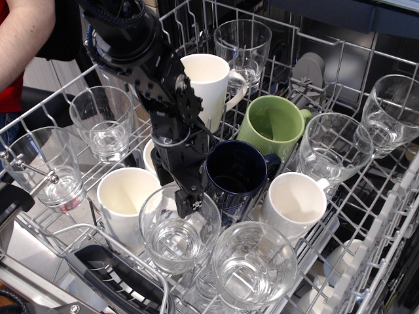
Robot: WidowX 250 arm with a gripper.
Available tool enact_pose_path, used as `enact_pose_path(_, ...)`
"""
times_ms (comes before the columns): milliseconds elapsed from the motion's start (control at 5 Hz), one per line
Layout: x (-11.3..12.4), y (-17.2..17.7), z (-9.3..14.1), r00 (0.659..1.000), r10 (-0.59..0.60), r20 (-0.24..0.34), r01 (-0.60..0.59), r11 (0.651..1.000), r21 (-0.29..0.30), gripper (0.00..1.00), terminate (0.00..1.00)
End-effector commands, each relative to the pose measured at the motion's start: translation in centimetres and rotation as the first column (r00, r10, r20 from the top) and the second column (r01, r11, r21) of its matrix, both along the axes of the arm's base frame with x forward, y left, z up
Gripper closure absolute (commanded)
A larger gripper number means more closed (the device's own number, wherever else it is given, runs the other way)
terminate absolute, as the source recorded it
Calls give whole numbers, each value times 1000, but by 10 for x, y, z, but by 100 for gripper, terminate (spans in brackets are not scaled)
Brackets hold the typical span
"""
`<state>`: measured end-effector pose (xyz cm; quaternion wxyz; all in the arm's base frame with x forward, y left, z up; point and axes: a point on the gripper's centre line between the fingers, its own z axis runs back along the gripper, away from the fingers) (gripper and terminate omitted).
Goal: Pick up any cup
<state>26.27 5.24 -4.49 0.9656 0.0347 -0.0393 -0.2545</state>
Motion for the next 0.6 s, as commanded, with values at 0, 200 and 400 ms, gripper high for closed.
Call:
enact_pose_path(0, 6, -1, -14, 999, 13, 40, -15, 999, 32, 0, 0)
enact_pose_path(200, 12, 5, -16, 999, 17, 28, -18, 999, 31, 100, 0)
enact_pose_path(400, 19, 9, -9, 1000, 17, 24, -18, 1000, 13, 100, 0)
